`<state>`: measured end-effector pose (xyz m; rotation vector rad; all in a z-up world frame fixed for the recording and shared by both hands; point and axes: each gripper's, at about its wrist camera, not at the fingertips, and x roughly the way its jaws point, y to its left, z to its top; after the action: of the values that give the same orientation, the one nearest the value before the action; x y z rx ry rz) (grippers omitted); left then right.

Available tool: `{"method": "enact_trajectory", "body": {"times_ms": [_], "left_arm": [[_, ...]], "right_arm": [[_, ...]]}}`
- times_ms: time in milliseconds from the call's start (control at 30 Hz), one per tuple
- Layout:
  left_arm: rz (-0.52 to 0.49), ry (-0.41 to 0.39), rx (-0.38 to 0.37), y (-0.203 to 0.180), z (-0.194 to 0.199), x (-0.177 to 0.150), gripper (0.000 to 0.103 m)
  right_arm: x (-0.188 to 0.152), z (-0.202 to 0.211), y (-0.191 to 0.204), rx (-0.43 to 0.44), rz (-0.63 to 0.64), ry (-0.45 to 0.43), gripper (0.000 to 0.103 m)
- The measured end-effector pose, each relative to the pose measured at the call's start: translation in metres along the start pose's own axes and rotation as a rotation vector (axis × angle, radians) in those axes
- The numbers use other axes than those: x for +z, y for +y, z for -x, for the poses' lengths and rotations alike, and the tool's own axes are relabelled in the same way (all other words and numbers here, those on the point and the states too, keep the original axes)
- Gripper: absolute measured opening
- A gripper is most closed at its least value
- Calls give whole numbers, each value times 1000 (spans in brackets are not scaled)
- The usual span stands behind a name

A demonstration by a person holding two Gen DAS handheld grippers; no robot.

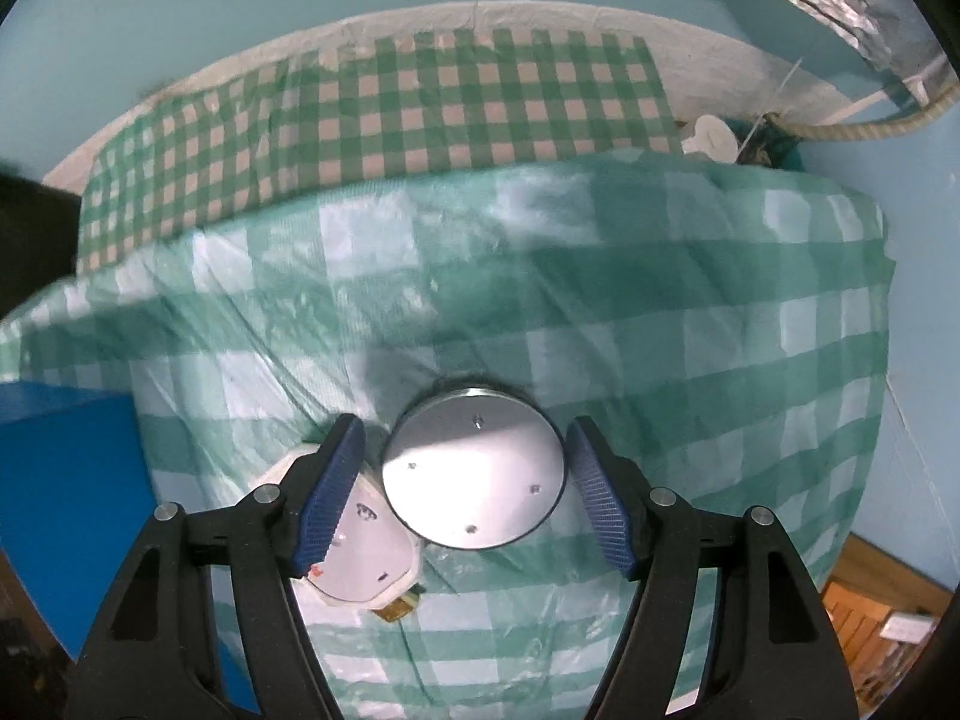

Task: Organize rigid objects
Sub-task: 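Grasp the round white-and-black puck with the right gripper and lift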

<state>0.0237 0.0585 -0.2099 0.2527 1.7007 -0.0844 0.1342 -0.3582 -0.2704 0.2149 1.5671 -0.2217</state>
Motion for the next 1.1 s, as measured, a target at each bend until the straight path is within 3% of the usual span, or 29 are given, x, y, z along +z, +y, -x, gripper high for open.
{"method": "enact_trajectory", "body": {"times_ms": [100, 167, 600, 1100], "left_arm": [[0, 1, -2, 0, 0, 0, 5], [-3, -1, -3, 0, 0, 0, 5], [-15, -8, -3, 1, -1, -2, 5], [-23, -15, -11, 2, 0, -2, 5]], "right_arm": [[-3, -1, 1, 5, 0, 6, 69], [-7, -1, 4, -1, 17, 4, 63], [-41, -4, 40, 34, 168, 61, 63], [-42, -5, 31, 72, 75, 52, 62]]}}
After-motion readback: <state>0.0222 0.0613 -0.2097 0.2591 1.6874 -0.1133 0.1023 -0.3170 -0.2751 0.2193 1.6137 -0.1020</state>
